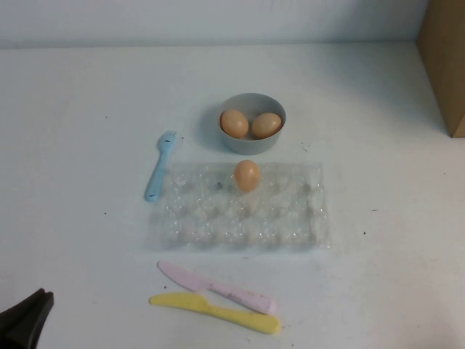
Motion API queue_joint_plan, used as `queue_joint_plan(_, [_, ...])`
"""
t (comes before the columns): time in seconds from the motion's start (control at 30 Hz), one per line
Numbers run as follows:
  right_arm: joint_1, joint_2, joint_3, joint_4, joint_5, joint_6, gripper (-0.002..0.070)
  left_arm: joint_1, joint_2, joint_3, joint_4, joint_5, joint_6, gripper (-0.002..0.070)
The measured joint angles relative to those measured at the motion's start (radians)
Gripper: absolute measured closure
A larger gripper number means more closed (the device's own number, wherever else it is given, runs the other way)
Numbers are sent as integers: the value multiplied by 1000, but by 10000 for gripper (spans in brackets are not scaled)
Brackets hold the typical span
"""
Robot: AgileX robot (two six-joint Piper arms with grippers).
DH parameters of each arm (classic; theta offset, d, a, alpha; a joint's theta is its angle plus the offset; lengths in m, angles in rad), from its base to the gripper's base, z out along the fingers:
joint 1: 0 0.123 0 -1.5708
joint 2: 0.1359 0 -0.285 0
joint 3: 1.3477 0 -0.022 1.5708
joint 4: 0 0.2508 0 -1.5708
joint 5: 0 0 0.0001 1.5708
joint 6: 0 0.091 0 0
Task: Take an egg out of the egg box
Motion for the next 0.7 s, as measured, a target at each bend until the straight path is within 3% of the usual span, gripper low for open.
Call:
queue_joint_plan(0.2, [0,0,0,0,0,0,694,132,-99,0,26,41,-9,678])
queue_joint_plan(0.37, [0,0,0,0,0,0,694,237,-298,0,81,214,-50,678])
queue_joint_plan(0.53, [0,0,0,0,0,0,694,312,-377,0,167,410,-129,678])
queue_joint_plan(0.7, [0,0,1,0,0,0,694,355,-379,0,183,449,-167,678])
